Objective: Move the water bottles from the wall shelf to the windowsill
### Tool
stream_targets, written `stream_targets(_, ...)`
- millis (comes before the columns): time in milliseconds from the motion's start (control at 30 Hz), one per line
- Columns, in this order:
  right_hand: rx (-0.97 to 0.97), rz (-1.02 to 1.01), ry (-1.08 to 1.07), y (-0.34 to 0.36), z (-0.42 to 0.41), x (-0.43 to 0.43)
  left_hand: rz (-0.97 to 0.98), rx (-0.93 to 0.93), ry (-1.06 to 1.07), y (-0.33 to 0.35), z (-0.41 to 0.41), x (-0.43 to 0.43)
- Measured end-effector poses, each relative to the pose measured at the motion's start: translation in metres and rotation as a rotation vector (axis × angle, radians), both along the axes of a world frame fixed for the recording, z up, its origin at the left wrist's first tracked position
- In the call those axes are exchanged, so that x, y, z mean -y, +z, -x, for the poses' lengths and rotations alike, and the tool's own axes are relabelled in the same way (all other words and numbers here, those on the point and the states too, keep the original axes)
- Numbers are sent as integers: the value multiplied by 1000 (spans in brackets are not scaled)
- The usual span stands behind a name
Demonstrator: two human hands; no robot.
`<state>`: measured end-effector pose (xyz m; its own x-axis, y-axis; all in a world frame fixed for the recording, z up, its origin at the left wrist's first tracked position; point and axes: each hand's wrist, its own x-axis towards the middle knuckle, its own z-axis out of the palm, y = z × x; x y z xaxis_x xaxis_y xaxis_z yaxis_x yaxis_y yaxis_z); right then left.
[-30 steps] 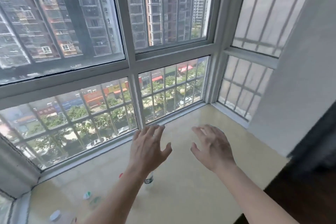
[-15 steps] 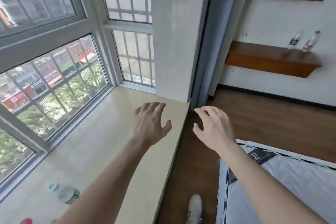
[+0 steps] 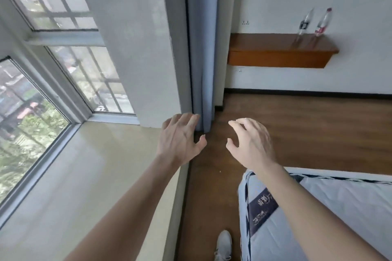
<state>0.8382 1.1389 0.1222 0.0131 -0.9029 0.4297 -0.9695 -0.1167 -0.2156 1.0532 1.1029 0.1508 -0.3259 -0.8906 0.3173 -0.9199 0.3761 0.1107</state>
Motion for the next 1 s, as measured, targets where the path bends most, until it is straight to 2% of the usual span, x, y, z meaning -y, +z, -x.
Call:
stream_targets(333,8,-30,-44,3,97,155,-19,20,-10,4,97,161)
stream_targets(667,-2,-108,-103,-7,152,260,-46,16,-85,-2,157,280)
stream_targets(1000,-45,-162,-234,-1,205,411,-90,35,-205,-7,223,457)
